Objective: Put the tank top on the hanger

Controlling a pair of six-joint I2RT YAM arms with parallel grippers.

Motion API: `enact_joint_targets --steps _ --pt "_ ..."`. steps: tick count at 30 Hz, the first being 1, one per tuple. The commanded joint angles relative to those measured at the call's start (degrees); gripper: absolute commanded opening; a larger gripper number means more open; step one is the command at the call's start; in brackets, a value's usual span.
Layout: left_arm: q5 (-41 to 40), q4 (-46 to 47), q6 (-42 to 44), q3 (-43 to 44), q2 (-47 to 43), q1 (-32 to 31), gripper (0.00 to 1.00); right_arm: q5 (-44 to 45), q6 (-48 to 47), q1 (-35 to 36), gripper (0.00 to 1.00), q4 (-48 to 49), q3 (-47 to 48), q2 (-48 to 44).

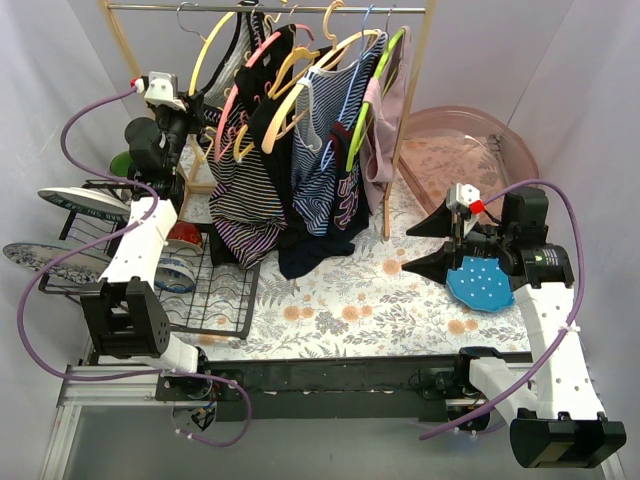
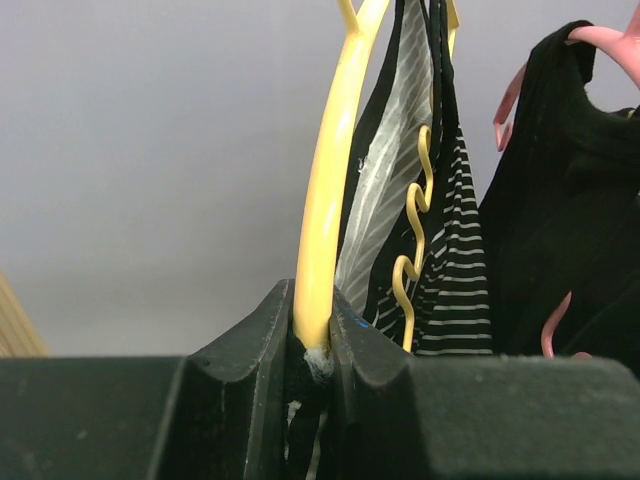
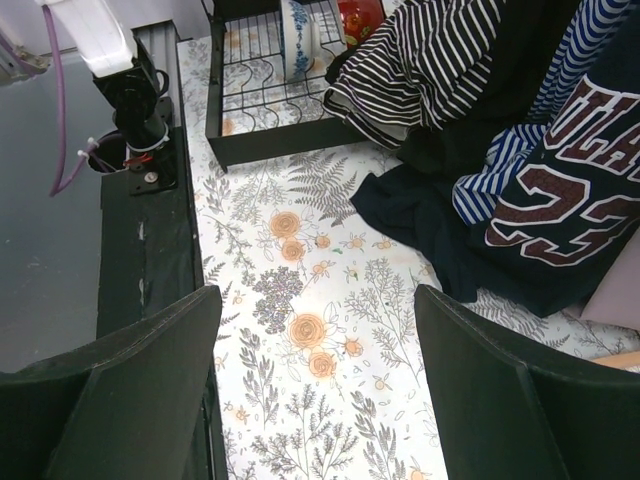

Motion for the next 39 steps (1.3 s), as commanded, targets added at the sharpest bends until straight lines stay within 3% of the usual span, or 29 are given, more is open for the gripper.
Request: enact_joint_targets --steps 1,5,14,18,21,25,29,33,39 --pt "0.76 -0.58 -1.61 -0.57 -6.02 -0.27 0.26 0.07 0.49 -0.52 0.86 1.34 0.16 -0.33" --pt "-1.77 -3.56 -1.61 -1.19 -10.6 -0.27 0.51 1.48 -0.56 -0.7 0.86 -0.15 1.21 -0.07" --pt "-6.71 -13.05 -2.48 -0.14 -19.65 -0.27 0.77 7.1 -3.81 -1.05 0.86 -6.04 7.0 1.25" --pt "-8.64 -19.54 -4.85 -0.05 -23.69 -0.27 0.98 14.63 -2.5 -1.32 0.87 -7.01 10.86 1.51" --pt "-7.24 -24.47 -8.97 0.39 -27.55 -0.27 0.98 22.27 1.44 -1.4 0.87 -5.44 13.24 1.17" --pt "2.83 -31.69 -16.18 0.48 -32.39 -0.18 0.98 37.48 11.19 -1.4 0.99 2.55 13.61 -1.46" --pt "13.64 -33.63 -24.8 -1.54 -36.18 -0.27 0.98 53.75 18.85 -1.41 0.99 10.64 12.73 -4.81" --pt "20.44 -33.98 -30.78 -3.65 -38.55 -0.18 0.98 68.23 22.55 -1.4 0.98 11.01 15.97 -4.37" --pt "23.96 -34.94 -33.95 -3.83 -40.23 -0.27 0.98 76.79 21.32 -1.4 0.99 11.97 18.17 -5.95"
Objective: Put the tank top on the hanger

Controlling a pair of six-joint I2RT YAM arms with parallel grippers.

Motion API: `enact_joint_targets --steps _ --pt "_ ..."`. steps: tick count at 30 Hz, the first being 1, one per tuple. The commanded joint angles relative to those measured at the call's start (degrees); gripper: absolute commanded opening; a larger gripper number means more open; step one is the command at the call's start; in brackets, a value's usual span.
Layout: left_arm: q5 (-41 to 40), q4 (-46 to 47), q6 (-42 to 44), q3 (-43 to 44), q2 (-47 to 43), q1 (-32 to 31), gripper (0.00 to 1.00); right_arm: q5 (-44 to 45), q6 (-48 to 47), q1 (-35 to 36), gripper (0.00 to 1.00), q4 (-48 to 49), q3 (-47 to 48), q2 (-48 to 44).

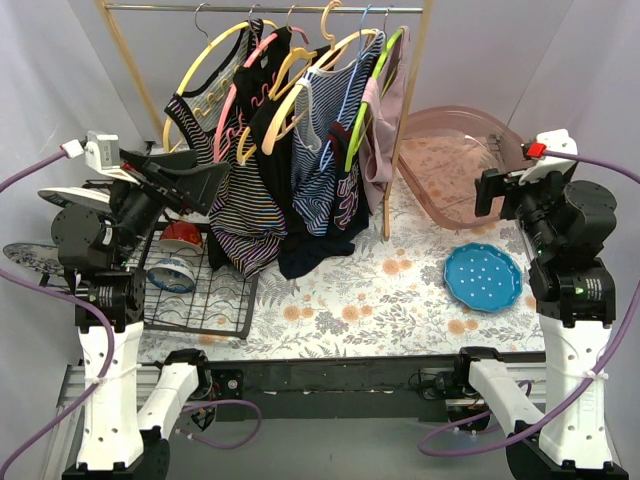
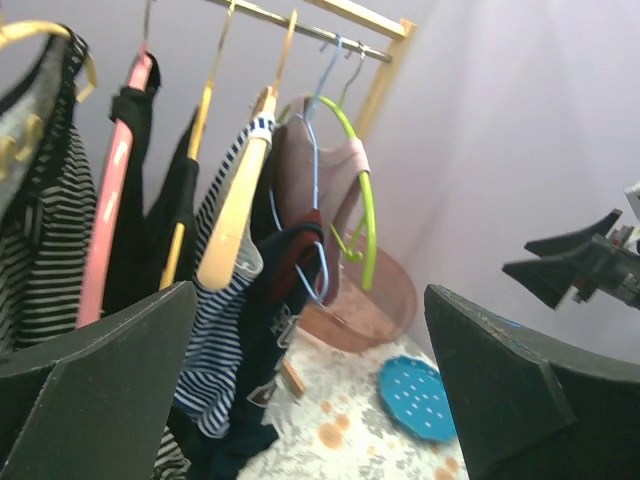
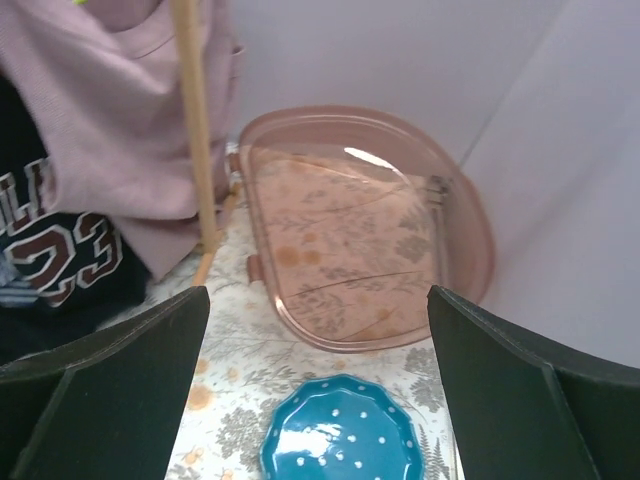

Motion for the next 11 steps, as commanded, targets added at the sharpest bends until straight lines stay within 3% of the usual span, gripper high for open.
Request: enact_joint_targets --steps 1,11 --pt "5.34 -2.69 -4.03 0.13 -0.05 -0.14 0.98 11.32 1.48 -0.18 0.99 3.82 3.29 -1.43" --pt "4.29 -5.85 -1.57 1.71 -0.32 -2.33 0.98 9.04 1.21 -0.62 0.99 1.88 7.68 -1.34"
